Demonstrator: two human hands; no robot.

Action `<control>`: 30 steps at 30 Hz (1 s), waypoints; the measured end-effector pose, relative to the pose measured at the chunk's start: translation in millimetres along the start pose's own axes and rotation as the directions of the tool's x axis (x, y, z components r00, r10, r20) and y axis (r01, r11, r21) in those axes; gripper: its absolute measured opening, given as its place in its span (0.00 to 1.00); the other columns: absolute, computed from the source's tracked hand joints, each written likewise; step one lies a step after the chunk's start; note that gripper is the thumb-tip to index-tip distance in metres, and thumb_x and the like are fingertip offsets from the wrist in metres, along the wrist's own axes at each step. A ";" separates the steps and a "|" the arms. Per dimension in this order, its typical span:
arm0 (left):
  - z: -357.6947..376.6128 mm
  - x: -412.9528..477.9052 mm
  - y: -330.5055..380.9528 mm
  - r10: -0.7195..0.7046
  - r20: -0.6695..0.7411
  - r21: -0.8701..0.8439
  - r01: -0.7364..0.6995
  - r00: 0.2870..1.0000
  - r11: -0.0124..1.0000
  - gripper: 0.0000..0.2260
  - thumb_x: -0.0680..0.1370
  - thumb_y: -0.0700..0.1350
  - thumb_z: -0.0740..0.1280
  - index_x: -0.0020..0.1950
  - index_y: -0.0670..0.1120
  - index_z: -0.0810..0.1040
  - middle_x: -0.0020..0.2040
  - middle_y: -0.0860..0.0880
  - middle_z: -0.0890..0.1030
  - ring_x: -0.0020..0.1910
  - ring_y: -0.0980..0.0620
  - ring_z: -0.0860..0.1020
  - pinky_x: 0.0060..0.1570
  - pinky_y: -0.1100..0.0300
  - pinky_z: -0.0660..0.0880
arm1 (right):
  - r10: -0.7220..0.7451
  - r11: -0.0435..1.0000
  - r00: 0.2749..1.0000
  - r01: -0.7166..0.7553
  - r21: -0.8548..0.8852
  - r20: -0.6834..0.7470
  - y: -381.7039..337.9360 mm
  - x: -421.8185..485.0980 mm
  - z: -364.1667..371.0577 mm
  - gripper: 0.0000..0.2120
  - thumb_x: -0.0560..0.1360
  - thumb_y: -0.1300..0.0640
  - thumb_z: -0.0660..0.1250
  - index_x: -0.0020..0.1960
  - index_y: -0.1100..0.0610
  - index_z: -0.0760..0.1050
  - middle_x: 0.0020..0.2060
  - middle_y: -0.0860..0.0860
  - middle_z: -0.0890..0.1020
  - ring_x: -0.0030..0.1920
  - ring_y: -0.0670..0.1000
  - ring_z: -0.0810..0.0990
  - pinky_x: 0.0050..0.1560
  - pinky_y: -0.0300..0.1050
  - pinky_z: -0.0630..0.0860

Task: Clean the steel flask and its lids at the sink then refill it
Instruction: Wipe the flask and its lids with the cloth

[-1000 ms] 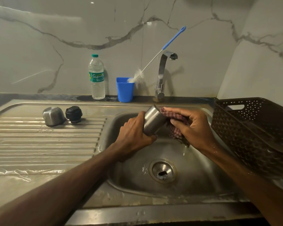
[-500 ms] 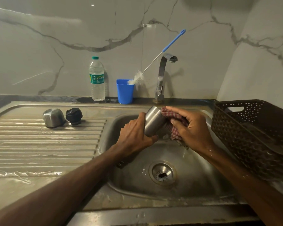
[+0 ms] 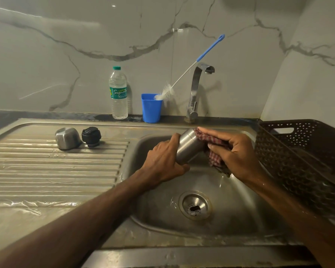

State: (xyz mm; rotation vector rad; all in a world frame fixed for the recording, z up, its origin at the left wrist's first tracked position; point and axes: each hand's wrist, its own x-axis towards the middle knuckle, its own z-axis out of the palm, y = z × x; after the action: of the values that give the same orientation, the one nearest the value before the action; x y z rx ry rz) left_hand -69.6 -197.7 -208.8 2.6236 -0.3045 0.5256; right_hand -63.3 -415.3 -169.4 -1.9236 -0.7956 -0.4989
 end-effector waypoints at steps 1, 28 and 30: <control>-0.9 0.5 -1.3 -0.006 0.000 -0.004 0.006 1.000 1.000 0.36 0.71 0.59 0.75 0.72 0.52 0.62 0.63 0.48 0.78 0.59 0.45 0.78 0.54 0.48 0.77 | 0.000 0.999 1.000 0.000 0.032 0.007 -1.3 1.1 0.1 0.23 0.77 0.71 0.69 0.67 0.53 0.80 0.61 0.43 0.83 0.65 0.41 0.80 0.67 0.39 0.76; -3.5 -6.9 10.1 0.296 -0.095 -0.002 -0.298 0.950 0.955 0.36 0.71 0.54 0.74 0.76 0.49 0.64 0.63 0.49 0.75 0.59 0.52 0.72 0.57 0.49 0.75 | 0.496 0.779 0.868 -0.446 0.440 0.001 12.0 6.9 -9.1 0.15 0.80 0.65 0.60 0.56 0.58 0.84 0.48 0.55 0.88 0.52 0.59 0.85 0.49 0.51 0.84; -5.3 -7.1 10.8 0.175 -0.135 -0.115 -0.191 0.975 0.975 0.36 0.72 0.54 0.75 0.75 0.50 0.62 0.65 0.48 0.76 0.61 0.50 0.74 0.57 0.49 0.76 | 0.534 0.742 0.845 -0.484 0.464 0.026 9.7 4.1 -1.6 0.14 0.79 0.65 0.62 0.57 0.58 0.84 0.48 0.56 0.88 0.52 0.62 0.86 0.48 0.51 0.84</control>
State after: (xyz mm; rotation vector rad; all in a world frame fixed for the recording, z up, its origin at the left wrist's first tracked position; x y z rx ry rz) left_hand -80.8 -203.8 -203.3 2.4401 -0.5259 0.7040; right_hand -53.5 -418.6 -172.1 -1.5582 -0.2444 -0.0588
